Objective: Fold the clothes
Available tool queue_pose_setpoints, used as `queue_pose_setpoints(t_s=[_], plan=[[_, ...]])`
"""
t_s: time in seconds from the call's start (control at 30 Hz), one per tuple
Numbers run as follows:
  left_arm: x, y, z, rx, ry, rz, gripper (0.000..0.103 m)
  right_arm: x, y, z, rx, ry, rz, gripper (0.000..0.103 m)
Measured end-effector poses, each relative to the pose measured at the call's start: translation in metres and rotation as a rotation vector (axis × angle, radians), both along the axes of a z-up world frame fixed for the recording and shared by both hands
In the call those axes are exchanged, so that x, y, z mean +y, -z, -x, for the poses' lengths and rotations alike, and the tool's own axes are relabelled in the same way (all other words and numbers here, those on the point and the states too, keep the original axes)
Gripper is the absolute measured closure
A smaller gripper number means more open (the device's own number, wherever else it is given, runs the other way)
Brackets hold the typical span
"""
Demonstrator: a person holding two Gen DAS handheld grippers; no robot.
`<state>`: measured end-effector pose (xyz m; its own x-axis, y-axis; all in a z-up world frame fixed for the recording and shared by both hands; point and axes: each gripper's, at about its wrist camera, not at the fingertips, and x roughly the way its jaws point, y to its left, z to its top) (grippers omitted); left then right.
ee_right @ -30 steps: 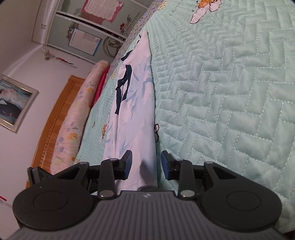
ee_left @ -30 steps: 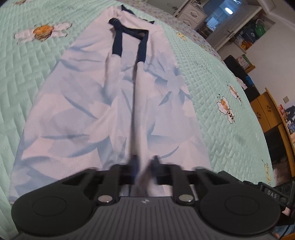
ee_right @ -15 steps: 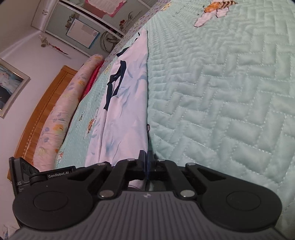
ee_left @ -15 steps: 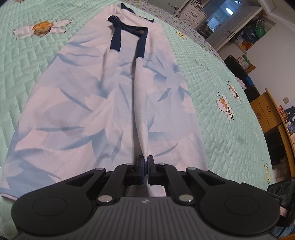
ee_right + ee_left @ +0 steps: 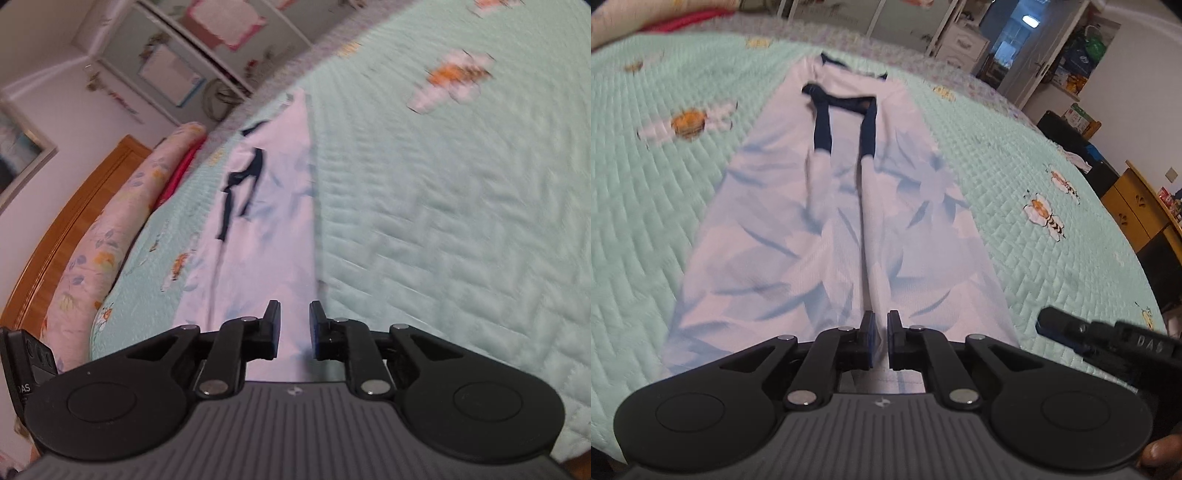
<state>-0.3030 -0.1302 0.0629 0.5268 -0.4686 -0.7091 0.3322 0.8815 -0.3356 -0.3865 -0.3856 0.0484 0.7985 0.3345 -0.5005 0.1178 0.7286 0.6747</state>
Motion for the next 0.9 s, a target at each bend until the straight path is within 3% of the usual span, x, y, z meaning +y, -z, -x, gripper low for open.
queue_pose_setpoints(t_s=[0.1,0.2,0.23,0.27,0.37,0.47,0.53,0.67,0.9], plan=[[-0.007,0.014,-0.006,0.042,0.029,-0.006,0.095,0.008,0.002,-0.012,-0.006,-0.042,-0.056,0.085],[-0.006,0.026,-0.012,0.088,0.025,0.0,0.095,0.009,0.025,-0.022,0.108,-0.025,-0.07,0.085],[-0.004,0.023,-0.014,0.081,0.034,0.017,0.095,0.008,0.03,-0.021,0.14,-0.011,-0.051,0.093],[-0.002,0.018,-0.017,0.071,0.045,0.035,0.094,0.007,0.031,-0.019,0.137,-0.012,-0.056,0.088],[0.002,0.005,-0.043,0.031,0.011,0.092,0.083,0.002,0.024,-0.013,0.074,-0.024,-0.075,0.075],[-0.01,-0.005,-0.093,-0.029,-0.045,0.101,0.07,-0.009,0.026,-0.017,-0.015,0.026,-0.152,0.069],[-0.021,-0.011,-0.133,-0.087,-0.076,0.089,0.069,-0.014,0.032,-0.025,-0.044,0.077,-0.175,0.068],[-0.043,0.002,-0.185,-0.107,-0.086,0.035,0.065,-0.022,0.041,-0.039,-0.099,0.156,-0.176,0.067],[-0.082,0.026,-0.275,-0.135,-0.1,-0.062,0.065,-0.019,0.06,-0.044,-0.174,0.102,-0.059,0.072]])
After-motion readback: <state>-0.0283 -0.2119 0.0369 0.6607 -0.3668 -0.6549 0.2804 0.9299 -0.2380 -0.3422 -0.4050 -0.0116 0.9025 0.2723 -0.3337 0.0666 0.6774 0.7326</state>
